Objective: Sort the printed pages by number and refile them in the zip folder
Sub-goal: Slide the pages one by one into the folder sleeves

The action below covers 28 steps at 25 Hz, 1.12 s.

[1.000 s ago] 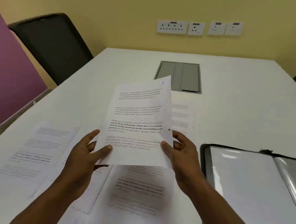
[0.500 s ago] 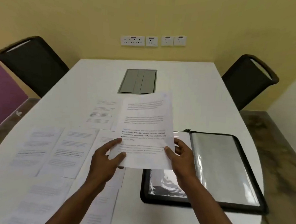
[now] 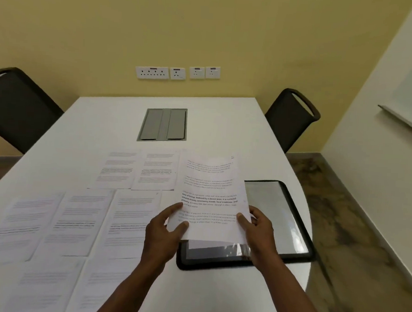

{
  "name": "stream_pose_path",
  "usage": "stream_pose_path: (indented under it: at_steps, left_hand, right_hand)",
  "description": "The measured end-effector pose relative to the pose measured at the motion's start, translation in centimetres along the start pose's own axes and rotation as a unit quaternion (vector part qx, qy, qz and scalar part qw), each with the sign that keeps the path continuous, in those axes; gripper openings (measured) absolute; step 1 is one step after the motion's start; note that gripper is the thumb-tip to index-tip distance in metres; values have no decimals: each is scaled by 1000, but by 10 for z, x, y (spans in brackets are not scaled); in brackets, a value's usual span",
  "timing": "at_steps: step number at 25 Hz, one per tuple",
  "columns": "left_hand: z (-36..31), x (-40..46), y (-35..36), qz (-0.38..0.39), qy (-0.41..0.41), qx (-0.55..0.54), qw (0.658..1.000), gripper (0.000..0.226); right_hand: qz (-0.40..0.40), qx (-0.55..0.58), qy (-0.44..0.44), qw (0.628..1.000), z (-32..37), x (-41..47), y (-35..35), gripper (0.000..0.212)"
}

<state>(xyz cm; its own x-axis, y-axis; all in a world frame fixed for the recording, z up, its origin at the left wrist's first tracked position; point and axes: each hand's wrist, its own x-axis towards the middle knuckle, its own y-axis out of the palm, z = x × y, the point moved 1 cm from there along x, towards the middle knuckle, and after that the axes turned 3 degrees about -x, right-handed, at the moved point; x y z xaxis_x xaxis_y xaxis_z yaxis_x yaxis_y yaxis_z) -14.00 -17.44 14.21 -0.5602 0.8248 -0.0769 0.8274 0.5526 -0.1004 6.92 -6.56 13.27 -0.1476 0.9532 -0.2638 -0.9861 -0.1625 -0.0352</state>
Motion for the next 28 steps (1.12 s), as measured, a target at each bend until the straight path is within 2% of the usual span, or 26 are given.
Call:
stream_pose_path:
  at_steps: [4,8,15,23,26,28]
  left_hand:
    - [1,-9,26,22,-7,43,999,47]
    - [16,-8,57,40,-27,69,996,47]
    - [52,-25,125,45,-79,92,992,38]
    - [80,-43,208,19,-118,83,989,45]
    - [82,-35,222,-14,-147,58,987,34]
    - [89,-21,228,-24,-130,114,985,25]
  right_hand:
    - [2,-33,17,999,-14,-11,-25,28]
    - [-18,-41,34,998,-32,-1,-59,27]
    - [20,-42,86,995,-68,22,-131,25]
    - [-20,-19,123,992,-100,45,-198,26]
    - [-39,30,152,987,-100,49,-214,25]
    - [-47,57,169,983,-101,48,-224,26]
